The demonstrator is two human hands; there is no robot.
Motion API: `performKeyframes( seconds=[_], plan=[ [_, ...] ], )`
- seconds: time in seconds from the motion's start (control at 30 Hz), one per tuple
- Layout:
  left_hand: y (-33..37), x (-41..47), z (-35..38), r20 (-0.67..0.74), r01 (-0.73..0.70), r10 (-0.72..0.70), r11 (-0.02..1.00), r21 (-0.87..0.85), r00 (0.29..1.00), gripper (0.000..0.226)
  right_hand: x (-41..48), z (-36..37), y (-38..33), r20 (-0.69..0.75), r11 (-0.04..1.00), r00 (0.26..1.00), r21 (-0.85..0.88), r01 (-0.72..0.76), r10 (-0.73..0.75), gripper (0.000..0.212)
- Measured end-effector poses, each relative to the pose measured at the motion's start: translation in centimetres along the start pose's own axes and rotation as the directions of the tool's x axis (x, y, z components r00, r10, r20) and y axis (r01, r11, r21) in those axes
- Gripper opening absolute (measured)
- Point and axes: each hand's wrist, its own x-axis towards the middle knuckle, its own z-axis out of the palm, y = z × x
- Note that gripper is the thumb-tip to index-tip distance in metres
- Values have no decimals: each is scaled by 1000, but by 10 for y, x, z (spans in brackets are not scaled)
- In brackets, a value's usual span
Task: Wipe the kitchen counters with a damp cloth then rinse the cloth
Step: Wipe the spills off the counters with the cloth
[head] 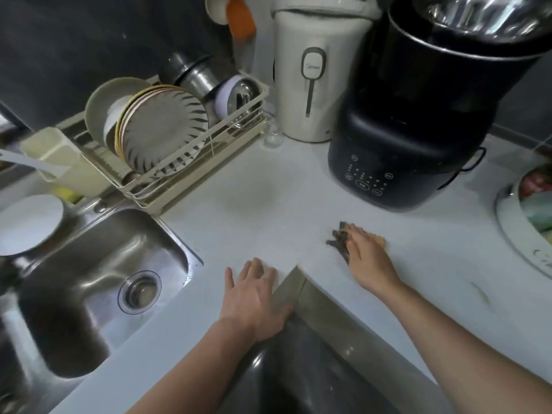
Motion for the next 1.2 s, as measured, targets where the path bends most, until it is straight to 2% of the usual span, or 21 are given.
performKeyframes(
  seconds=[0.07,0.13,0.23,0.33,0.4,0.47,0.5,0.53,0.57,0.6,0.67,0.7,0.83,0.93,1.03,1.1,1.2],
  plan=[
    [2,-3,3,-18,9,-10,1000,-21,1000,68,-12,13,12,52,972,997,-227,64,-53,50],
    [1,-7,5,-61,45,-46,999,-11,997,67,-5,28,2,72,934,995,-347,86,-65,53],
    [-6,-15,10,-183,117,-121,993,-32,976,56,13,49,-32,199,910,968,-354,216,-153,54],
    [-14,-21,17,-172,138,-143,989,-45,975,58,28,78,-72,268,876,936,-362,318,-229,54],
    [-16,-20,19,-141,133,-138,990,-49,980,70,36,102,-105,300,864,893,-280,419,-335,52],
    [-16,-20,16,-129,135,-145,987,-84,981,74,43,125,-134,341,881,839,-60,469,-424,46],
    [-16,-20,15,-122,134,-147,985,-105,982,71,48,129,-145,336,911,849,89,402,-407,40],
    [-17,-21,12,-121,135,-149,984,-117,981,67,55,126,-150,316,933,887,236,271,-338,36],
    [-19,-23,11,-115,145,-159,982,-119,981,63,61,116,-151,278,931,930,336,141,-241,33],
    [-22,-26,9,-112,165,-178,980,-110,978,62,65,102,-144,227,930,963,364,56,-147,33],
    [-30,-30,7,-140,222,-233,971,-93,962,58,62,74,-122,103,961,992,275,40,-71,35],
    [-34,-31,6,-152,250,-262,964,-95,953,55,56,65,-110,78,978,993,197,76,-93,36],
    [-45,-35,11,-104,279,-291,953,-115,951,54,26,87,-93,210,937,920,-35,346,-332,46],
    [-44,-35,7,-114,256,-272,957,-136,956,56,17,128,-119,245,891,870,-47,452,-428,56],
    [-48,-37,0,-66,245,-263,948,-203,963,65,6,155,-152,294,891,852,-6,455,-433,61],
    [-56,-40,-5,-43,229,-244,948,-222,969,67,7,155,-164,317,900,853,4,436,-414,55],
    [-60,-45,-10,26,173,-171,977,-127,985,77,11,140,-173,370,892,831,-9,451,-416,46]
  ],
)
